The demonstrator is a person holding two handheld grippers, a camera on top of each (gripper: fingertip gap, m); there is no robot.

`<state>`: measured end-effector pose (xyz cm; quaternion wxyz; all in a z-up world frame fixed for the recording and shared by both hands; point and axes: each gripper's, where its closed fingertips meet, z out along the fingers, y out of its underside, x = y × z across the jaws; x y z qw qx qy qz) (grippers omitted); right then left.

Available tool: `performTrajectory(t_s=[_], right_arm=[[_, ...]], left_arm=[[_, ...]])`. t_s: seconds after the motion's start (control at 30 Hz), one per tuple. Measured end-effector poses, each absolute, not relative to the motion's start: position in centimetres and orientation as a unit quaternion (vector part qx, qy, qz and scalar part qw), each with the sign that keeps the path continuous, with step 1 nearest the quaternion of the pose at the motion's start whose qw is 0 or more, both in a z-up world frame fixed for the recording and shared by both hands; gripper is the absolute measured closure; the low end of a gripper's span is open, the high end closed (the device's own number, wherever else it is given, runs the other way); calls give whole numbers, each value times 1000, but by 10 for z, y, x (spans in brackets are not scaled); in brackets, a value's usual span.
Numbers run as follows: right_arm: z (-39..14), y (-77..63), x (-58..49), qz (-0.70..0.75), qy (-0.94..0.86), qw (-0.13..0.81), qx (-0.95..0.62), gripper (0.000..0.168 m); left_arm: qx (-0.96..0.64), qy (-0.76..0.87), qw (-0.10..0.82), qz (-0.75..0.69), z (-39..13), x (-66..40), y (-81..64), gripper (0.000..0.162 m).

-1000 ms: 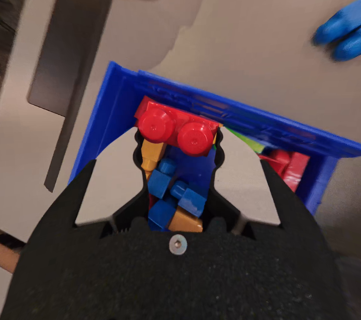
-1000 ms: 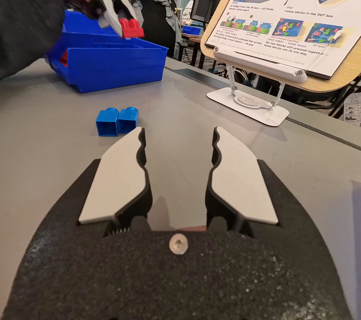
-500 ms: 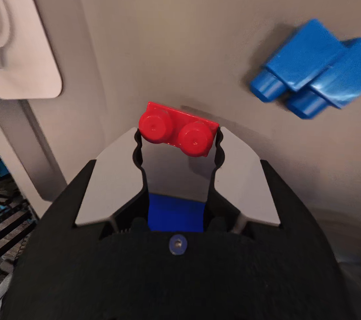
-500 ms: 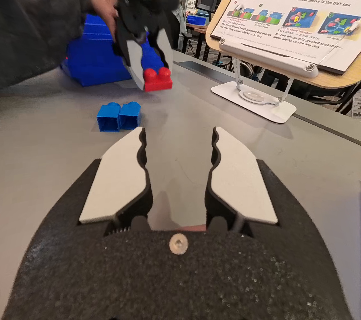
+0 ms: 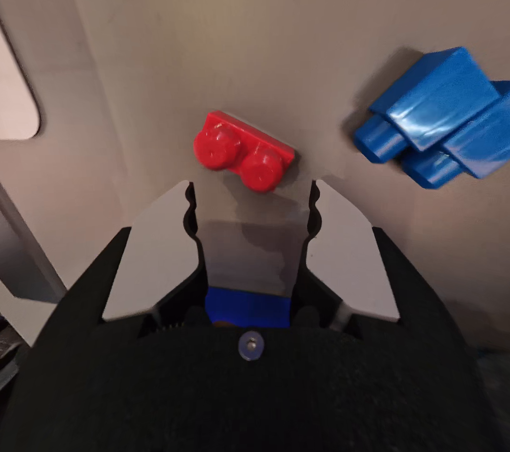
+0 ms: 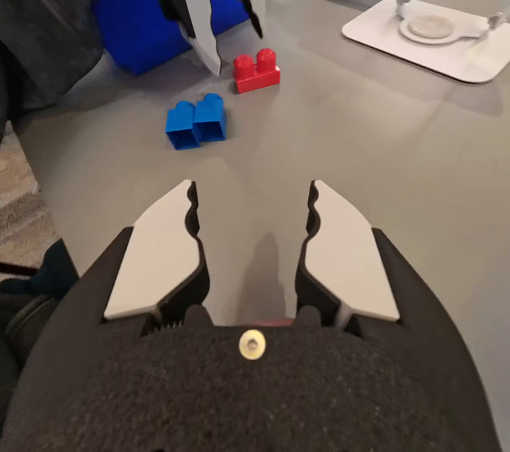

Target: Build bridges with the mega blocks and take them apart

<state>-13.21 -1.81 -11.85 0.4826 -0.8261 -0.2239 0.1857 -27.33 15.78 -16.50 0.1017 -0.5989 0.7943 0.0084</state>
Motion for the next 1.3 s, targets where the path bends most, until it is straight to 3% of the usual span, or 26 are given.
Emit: performTrajectory(t_s=[0.2, 0.3, 0.4, 0.5, 0.73, 0.9, 1.3], right_arm=[[-106, -4, -193, 152, -335, 408, -836, 81], [-112, 16, -227, 142, -362, 372, -843, 81], [-131, 32, -243, 134, -372, 316, -862, 80], [-145, 35, -258, 147, -373, 280, -872, 80], [-175, 40, -264, 85, -383, 243, -887, 81], [-183, 50, -261, 62, -377, 211, -900, 84], [-192, 48, -259, 54, -396, 146, -905, 92]], left_arm=[[-667, 699, 252, -47, -76, -288, 128, 86], [-713, 579, 382, -107, -27, -302, 114, 89], [-741, 446, 452, -217, -6, -318, 84, 90], [-768, 343, 478, -253, -25, -339, 55, 94], [-777, 344, 484, -211, -97, -357, 3, 99], [-799, 329, 438, -250, -106, -364, 0, 95], [-801, 353, 431, -220, -117, -364, 4, 96]])
